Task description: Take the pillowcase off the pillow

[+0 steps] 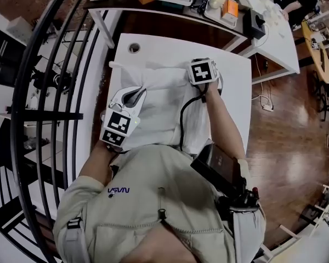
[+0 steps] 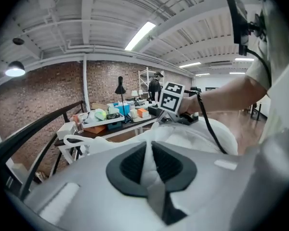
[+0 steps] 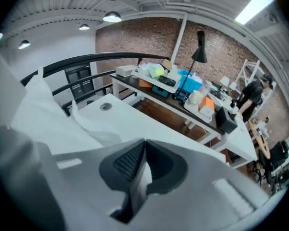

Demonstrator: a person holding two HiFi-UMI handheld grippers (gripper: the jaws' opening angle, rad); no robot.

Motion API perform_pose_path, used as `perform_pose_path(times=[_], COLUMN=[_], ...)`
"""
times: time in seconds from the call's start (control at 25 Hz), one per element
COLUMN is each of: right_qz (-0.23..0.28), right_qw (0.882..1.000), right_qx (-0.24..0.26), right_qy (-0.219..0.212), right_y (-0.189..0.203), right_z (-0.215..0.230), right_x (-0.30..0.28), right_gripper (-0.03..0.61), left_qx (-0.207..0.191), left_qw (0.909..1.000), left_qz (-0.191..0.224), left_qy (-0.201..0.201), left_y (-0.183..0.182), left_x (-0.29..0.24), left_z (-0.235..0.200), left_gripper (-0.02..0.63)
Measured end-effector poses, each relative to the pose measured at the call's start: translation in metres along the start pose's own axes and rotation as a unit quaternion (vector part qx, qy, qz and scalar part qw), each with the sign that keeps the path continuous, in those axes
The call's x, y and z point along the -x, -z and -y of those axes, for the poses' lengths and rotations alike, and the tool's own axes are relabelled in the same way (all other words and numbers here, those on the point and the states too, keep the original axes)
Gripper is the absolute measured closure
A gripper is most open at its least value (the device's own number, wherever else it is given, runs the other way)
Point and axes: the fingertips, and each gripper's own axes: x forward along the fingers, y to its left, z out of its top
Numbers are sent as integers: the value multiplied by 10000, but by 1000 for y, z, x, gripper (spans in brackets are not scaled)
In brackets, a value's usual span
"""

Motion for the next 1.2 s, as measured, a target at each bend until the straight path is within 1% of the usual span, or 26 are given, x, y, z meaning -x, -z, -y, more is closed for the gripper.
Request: perform_pose_path(times=[0.08,0.12,0.16,0.24,0.28,0.36,0.4,0.48,0.56,0.64,0.68,0.76,0.88,1.0,1.08,1.2], right_qz=[-275,-323,-285,-208,-234,-334,-226,84,314,549,675,979,1399,1729,1850,1847], right_qw=[9983,9969,9951,9918,9910,9919,9937,9964,9962,9941,9928,9898,9834,9742,9686,9651], right_qx=[-405,-672,-936,-1257,-1301,-1116,-986,-806,-809,-934,-985,-1018,-1150,-1452,-1660,-1846], right_qy=[303,266,137,111,198,499,483,261,79,-55,-111,-181,-146,-59,6,197], right_y=[28,41,50,64,69,77,73,62,55,48,44,36,31,38,48,67], right_z=[29,36,37,41,42,46,43,35,31,28,25,17,5,-9,-22,-39], right_x=[6,7,8,10,12,15,14,12,18,29,36,52,78,104,120,138], right_gripper=[571,572,572,572,572,572,571,562,515,460,446,440,440,440,440,440], left_qx=[398,559,661,763,873,1254,1381,1397,1344,1297,1275,1271,1310,1227,1152,1085], left_qw=[9991,9983,9976,9969,9960,9918,9901,9900,9907,9909,9908,9899,9876,9872,9875,9874], left_qz=[65,83,76,-34,-113,-217,-227,-177,-57,77,145,310,619,905,1039,1143], left_qy=[-111,-157,-183,-180,-159,-111,-101,-113,-186,-340,-428,-552,-605,-476,-266,143], left_y=[10,15,21,33,41,58,65,68,61,52,48,43,33,19,11,8], left_x=[9,10,8,-5,-16,-39,-48,-60,-64,-61,-57,-46,-24,-3,8,19], left_z=[-16,-25,-32,-42,-46,-54,-57,-59,-61,-65,-67,-70,-69,-54,-37,-8], left_gripper=[584,584,583,581,580,560,545,513,476,434,416,408,402,402,391,370])
